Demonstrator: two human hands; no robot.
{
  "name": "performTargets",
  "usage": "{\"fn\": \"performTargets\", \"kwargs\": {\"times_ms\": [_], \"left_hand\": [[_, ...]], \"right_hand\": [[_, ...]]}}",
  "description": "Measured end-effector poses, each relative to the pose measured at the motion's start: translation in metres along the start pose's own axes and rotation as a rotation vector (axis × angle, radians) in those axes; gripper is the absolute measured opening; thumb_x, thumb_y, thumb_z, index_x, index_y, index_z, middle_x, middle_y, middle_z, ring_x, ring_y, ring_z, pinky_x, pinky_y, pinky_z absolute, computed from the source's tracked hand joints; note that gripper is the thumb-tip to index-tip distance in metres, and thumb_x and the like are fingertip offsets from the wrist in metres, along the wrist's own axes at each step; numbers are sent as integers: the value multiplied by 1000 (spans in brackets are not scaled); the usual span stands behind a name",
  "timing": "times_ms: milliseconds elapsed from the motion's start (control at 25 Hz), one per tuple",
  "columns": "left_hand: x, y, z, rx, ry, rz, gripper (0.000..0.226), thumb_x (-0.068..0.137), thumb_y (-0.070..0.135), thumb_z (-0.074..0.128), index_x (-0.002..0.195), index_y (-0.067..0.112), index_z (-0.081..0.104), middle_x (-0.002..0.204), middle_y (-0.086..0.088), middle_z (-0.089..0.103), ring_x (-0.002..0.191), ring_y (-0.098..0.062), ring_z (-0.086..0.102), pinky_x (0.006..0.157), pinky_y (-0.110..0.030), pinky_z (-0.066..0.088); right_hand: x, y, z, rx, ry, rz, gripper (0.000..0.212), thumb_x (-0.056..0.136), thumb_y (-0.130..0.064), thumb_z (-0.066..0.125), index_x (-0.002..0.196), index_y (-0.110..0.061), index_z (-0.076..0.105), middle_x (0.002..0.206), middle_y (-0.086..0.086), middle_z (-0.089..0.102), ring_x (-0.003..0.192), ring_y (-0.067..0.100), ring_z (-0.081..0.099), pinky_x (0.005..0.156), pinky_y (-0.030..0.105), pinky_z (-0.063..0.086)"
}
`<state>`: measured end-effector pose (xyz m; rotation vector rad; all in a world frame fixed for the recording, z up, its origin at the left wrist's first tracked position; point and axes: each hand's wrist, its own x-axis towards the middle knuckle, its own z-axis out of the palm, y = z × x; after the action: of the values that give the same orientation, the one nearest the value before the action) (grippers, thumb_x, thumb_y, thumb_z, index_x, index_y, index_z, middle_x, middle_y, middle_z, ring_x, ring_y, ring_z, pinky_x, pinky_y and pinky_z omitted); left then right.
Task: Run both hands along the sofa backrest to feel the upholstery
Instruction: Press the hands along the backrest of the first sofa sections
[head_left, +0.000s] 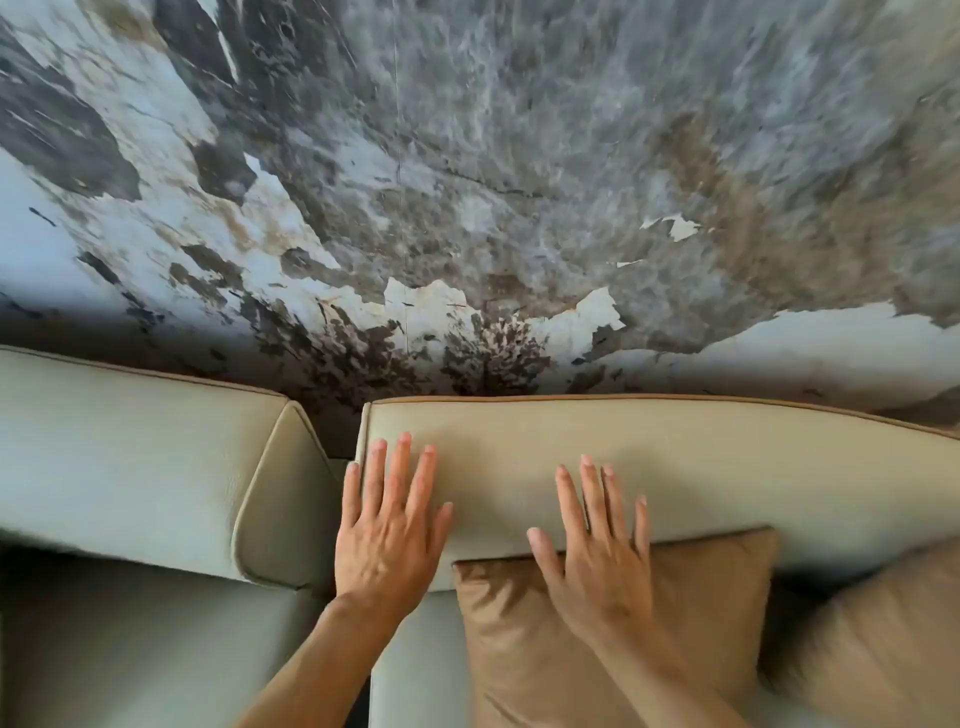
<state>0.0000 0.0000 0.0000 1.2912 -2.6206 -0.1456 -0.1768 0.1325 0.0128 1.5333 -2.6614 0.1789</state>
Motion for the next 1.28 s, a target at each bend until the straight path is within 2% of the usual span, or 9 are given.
{"fn": "performTargets", "kwargs": {"times_ms": [80, 200, 360, 680, 1280], "left_hand": [[12, -2, 12, -6, 23, -5, 62, 95, 49, 30, 147, 16, 33, 155, -12, 31, 145, -32, 21, 115, -54, 20], [17, -8, 36, 41, 109, 8, 63, 94, 49, 31, 148, 17, 32, 155, -11, 32, 145, -29, 23, 114, -55, 24], [26, -11, 49, 116, 185, 26, 63, 92, 49, 33, 146, 16, 36, 154, -12, 35, 144, -30, 26, 113, -56, 25], [87, -11, 57, 130, 212, 47, 64, 92, 50, 30, 147, 17, 31, 154, -11, 34, 144, -29, 23, 114, -56, 24], [159, -12, 71, 138, 196, 103, 66, 92, 51, 31, 149, 19, 27, 156, -10, 30, 145, -28, 21, 117, -53, 19]], "right_hand": [[16, 0, 18, 19, 2, 4, 71, 88, -55, 34, 149, -20, 25, 158, 7, 21, 144, 28, 20, 113, 58, 16], [25, 3, 55, 29, 123, -3, 73, 88, -56, 34, 150, -21, 18, 158, 8, 20, 144, 30, 17, 114, 59, 14], [35, 6, 76, 25, 231, -2, 70, 90, -59, 25, 150, -23, 16, 156, 8, 23, 145, 30, 15, 114, 58, 9], [87, 11, 89, 37, 299, 48, 69, 91, -58, 22, 150, -22, 18, 156, 8, 22, 145, 30, 14, 114, 59, 9], [145, 21, 96, 36, 283, 92, 76, 86, -56, 31, 151, -23, 10, 157, 9, 19, 146, 30, 9, 115, 58, 6]]}}
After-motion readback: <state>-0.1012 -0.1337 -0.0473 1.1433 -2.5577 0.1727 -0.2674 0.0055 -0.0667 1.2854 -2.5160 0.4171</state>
